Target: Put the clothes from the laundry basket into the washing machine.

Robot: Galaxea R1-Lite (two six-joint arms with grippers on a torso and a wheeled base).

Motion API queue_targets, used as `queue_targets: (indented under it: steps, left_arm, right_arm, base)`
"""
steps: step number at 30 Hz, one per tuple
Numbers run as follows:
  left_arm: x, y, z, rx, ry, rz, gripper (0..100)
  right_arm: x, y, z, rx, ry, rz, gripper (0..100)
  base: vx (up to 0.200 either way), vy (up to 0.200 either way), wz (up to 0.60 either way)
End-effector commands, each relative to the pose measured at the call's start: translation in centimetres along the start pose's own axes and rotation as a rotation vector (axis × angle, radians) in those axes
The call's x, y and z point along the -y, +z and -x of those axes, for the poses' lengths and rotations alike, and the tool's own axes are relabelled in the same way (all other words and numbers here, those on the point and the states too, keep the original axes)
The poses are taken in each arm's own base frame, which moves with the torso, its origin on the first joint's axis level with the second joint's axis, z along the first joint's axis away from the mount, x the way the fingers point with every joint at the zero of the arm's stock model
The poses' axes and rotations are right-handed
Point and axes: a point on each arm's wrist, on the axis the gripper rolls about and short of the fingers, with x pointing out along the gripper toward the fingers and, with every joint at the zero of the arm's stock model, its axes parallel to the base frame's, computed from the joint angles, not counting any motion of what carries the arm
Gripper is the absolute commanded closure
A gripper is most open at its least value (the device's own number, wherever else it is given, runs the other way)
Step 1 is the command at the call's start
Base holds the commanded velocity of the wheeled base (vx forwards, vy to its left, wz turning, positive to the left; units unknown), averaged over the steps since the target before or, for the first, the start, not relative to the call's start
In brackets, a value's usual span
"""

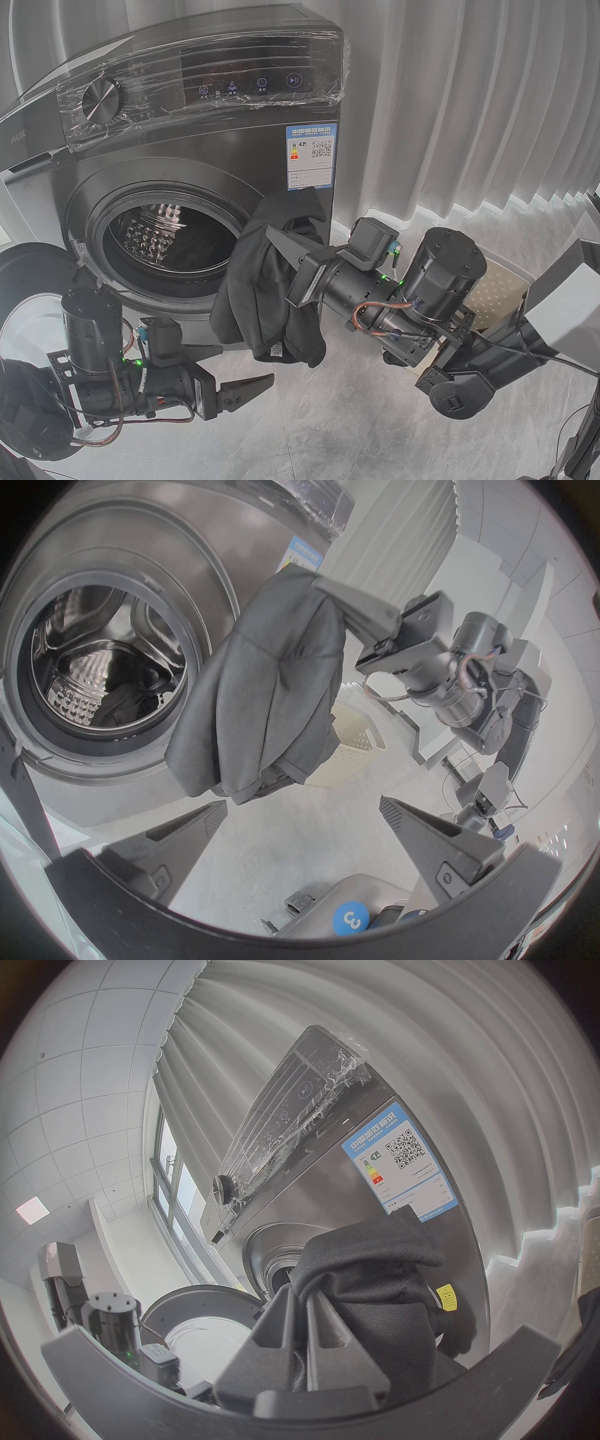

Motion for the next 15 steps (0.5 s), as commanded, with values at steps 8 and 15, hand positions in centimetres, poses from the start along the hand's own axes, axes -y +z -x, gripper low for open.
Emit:
queue_targets:
  steps: [8, 15]
  left_arm:
    - [-1.3, -1.4, -4.0, -0.023, 0.030, 0.009, 0]
    - [-1.9, -2.4, -5.6, -0.037, 0.037, 0.026, 0]
  right_arm:
    - [-0.4, 0.0, 0.1, 0.011, 0.001, -0.003, 100]
    - [-0.6, 0.1, 0.1, 0.032, 0.010, -0.003, 100]
  base:
    - [0.000, 0.000, 0.00]
    - [0.000, 0.000, 0.00]
